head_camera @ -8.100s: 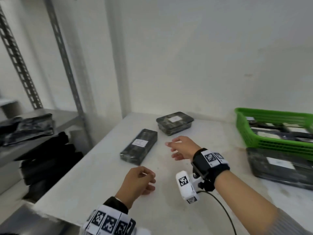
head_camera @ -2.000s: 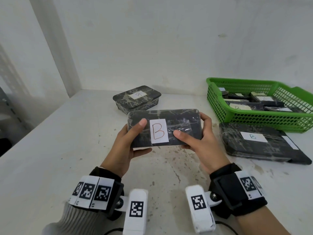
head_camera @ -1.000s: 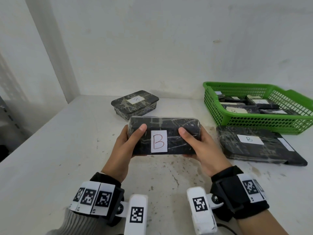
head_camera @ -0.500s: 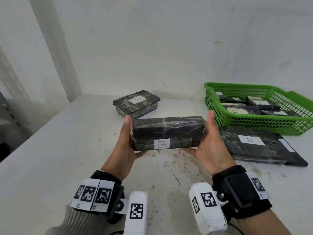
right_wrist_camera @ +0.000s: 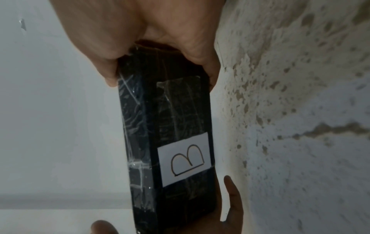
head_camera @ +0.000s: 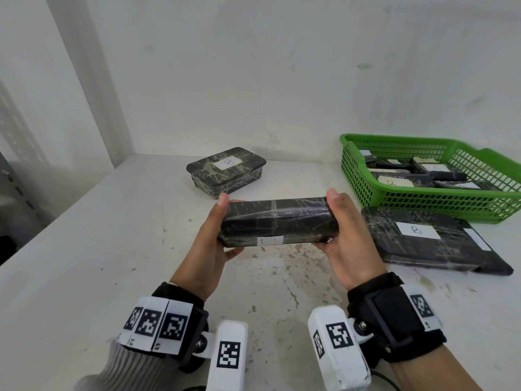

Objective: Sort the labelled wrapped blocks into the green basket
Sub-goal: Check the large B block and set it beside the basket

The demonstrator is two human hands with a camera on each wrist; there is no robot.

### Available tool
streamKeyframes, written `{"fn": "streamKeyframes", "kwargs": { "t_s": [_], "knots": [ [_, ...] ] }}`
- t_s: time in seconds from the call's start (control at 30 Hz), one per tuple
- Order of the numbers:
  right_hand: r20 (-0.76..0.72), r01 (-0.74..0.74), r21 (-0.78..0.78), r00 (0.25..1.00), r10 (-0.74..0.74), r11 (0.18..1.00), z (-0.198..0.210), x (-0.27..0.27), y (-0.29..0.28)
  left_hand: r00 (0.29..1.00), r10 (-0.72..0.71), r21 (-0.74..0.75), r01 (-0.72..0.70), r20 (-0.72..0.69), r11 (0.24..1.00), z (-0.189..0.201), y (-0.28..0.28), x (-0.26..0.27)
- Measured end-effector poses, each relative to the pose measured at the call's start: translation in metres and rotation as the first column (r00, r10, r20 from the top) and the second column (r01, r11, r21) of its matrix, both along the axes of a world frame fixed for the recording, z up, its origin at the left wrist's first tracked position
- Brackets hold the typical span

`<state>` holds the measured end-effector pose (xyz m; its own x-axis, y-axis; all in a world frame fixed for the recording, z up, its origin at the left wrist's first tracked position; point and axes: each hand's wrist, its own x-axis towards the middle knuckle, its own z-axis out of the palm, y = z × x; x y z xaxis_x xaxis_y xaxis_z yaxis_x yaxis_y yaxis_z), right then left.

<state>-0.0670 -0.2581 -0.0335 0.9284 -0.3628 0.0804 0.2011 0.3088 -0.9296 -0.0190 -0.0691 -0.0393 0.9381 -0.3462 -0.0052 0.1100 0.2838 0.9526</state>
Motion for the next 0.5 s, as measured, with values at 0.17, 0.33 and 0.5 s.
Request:
{"fn": "streamKeyframes", "kwargs": {
  "t_s": [0.17, 0.33, 0.5],
  "knots": [
    [-0.005, -0.021, 0.026, 1.000, 0.021, 0.999, -0.0031, -0.0007, 0.0002, 1.000, 0.029, -0.025, -0.029, 0.007, 0.999, -0.0046, -0.0024, 0.0048],
    [0.010, -0.021, -0.031, 1.000, 0.021, 0.999, -0.0039, -0.0011, 0.0027, 1.000, 0.025, -0.061, -0.026, -0.017, 0.998, -0.0037, 0.0012, 0.0022],
    [0.021, 0.006, -0.053, 1.000, -0.005, 0.999, -0.0042, -0.0009, 0.0032, 0.999, 0.034, 0.023, -0.035, 0.011, 0.999, -0.0062, -0.0016, 0.0025]
  ]
}}
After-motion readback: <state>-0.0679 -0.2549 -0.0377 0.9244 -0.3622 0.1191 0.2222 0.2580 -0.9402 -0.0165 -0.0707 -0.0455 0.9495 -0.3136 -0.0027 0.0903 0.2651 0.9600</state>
